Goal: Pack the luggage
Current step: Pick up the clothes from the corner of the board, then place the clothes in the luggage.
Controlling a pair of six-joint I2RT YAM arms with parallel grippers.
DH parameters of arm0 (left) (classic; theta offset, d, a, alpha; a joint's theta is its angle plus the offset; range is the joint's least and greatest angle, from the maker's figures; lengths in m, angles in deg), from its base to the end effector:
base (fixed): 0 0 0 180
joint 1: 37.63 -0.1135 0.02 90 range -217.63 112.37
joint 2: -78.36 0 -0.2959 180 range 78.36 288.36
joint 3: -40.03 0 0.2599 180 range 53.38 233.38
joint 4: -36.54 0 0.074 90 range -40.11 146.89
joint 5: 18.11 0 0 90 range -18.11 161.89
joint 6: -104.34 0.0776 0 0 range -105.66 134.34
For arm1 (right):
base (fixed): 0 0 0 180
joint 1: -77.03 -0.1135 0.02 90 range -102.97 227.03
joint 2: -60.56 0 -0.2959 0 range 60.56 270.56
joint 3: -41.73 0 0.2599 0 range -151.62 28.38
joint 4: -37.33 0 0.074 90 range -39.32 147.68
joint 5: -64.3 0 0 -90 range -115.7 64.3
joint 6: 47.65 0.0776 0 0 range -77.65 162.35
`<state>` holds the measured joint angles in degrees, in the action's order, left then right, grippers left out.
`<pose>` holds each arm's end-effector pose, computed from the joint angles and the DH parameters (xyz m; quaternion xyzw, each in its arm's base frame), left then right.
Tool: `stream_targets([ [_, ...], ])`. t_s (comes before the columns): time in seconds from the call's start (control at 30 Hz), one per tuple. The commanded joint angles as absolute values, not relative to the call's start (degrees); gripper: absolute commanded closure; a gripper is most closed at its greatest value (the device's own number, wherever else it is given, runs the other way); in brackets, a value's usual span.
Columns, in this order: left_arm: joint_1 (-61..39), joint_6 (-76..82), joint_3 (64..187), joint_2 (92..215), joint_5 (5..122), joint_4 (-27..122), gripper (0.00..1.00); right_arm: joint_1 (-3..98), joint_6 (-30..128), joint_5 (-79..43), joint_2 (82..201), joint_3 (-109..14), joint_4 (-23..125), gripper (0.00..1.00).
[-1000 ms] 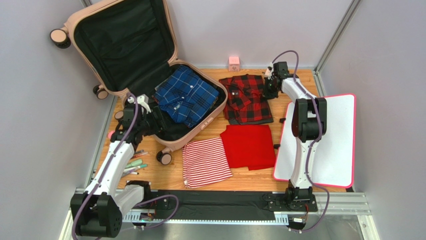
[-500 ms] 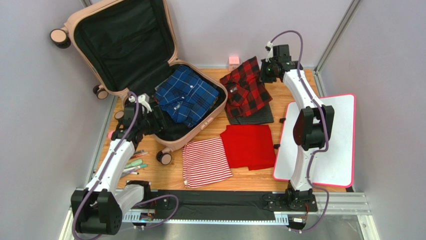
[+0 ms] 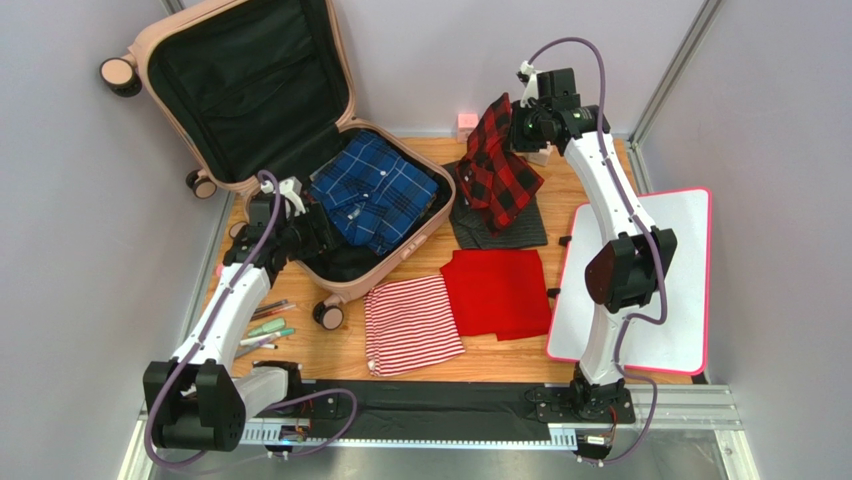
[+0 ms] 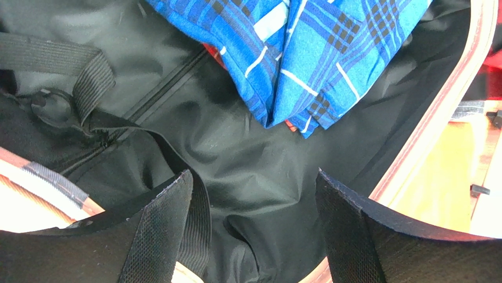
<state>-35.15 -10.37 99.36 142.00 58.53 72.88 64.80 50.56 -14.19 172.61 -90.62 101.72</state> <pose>0.2602 -0.0292 0.2617 -0.1263 0.8950 -0.2002 0.3782 0.4684 0.1174 0.3735 -0.0712 0.9142 0.1597 0.3655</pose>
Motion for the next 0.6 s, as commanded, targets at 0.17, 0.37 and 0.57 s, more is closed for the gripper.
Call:
stream_targets([
  [0.17,-35.3,-8.4,103.8,143.4,57.3,73.3,0.17,59.5,47.0,-17.7,166.4,-98.0,105.7,1.0],
  [0.37,-35.4,-8.0,105.4,144.1,57.6,74.1,0.17,54.5,45.6,-19.3,165.7,-103.9,108.2,1.0],
  [0.57,-36.6,-6.8,108.2,144.6,58.5,76.3,0.17,47.9,45.8,-19.3,165.0,-109.2,108.1,1.0],
])
